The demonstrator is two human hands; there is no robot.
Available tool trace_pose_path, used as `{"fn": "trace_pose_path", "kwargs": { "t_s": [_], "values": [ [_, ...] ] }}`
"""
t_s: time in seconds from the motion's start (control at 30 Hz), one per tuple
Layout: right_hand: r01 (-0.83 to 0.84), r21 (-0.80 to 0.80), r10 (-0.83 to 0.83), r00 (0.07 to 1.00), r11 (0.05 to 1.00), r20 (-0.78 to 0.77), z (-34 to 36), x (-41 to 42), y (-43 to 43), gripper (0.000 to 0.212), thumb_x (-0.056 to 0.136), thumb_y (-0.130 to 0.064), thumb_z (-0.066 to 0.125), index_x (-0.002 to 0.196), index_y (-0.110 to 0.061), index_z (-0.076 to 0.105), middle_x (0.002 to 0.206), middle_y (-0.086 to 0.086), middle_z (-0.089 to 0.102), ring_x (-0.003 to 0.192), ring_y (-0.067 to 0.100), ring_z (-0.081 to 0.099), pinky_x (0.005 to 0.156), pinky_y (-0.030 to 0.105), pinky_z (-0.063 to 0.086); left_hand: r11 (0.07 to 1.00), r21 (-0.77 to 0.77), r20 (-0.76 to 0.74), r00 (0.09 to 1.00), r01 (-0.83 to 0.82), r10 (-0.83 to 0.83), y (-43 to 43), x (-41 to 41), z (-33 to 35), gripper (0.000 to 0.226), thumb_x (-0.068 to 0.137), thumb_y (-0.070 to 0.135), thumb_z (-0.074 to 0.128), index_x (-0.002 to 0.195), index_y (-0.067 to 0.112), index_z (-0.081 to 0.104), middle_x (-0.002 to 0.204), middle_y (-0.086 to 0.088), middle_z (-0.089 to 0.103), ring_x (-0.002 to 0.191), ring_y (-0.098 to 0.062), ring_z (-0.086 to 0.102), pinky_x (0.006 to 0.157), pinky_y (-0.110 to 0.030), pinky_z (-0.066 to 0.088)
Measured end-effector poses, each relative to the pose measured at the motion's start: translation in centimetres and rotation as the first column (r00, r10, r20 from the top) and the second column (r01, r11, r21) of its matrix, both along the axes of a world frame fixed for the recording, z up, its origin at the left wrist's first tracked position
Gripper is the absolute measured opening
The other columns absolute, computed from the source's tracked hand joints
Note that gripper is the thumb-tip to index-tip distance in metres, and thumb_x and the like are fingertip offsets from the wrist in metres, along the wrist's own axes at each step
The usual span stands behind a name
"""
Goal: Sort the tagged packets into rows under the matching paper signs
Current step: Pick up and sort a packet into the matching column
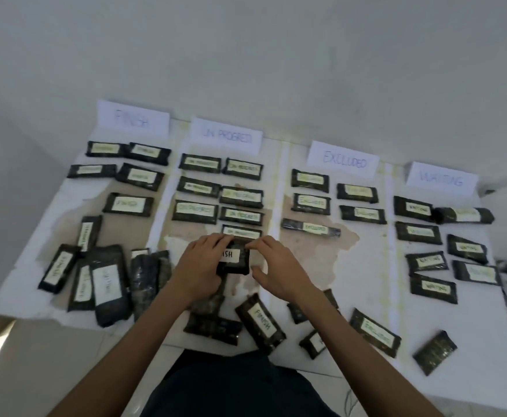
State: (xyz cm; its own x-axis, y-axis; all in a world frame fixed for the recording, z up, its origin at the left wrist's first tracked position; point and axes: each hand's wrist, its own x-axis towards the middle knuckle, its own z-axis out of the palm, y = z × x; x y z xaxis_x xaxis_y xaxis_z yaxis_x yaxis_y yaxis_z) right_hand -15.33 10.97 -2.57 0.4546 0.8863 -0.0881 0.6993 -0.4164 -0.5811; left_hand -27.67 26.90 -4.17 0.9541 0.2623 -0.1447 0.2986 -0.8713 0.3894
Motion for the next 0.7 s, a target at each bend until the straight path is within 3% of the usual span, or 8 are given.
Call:
{"fn": "trace_pose_path", "kwargs": {
  "t_s": [0.13,0.7],
  "values": [
    [-0.044,0.015,0.044,0.999,0.999,-0.013,-0.2,-2.6,5.4,0.039,0.085,-0.016,0.059,0.124,-0.015,0.054,0.122,0.007,0.054,0.108,0.027,0.053,0.089,0.041,0.046,0.999,0.013,-0.030,0.998,-0.051,0.051,5.1,-3.8,-0.4,0.083,0.061,0.008,0.062,0.140,0.013,0.035,0.133,-0.006,0.045,0.122,-0.028,0.043,0.099,-0.039,0.037],
    [-0.232,-0.141,0.223,0.972,0.963,-0.074,-3.4,-8.2,21.6,0.039,0.085,-0.016,0.057,0.124,-0.016,0.054,0.125,0.007,0.052,0.112,0.028,0.050,0.090,0.039,0.043,0.930,0.056,-0.090,0.926,-0.364,0.368,26.2,-13.5,-3.8,0.077,0.064,-0.001,0.067,0.136,0.008,0.042,0.137,-0.013,0.045,0.126,-0.033,0.039,0.101,-0.047,0.038]
  ]
}}
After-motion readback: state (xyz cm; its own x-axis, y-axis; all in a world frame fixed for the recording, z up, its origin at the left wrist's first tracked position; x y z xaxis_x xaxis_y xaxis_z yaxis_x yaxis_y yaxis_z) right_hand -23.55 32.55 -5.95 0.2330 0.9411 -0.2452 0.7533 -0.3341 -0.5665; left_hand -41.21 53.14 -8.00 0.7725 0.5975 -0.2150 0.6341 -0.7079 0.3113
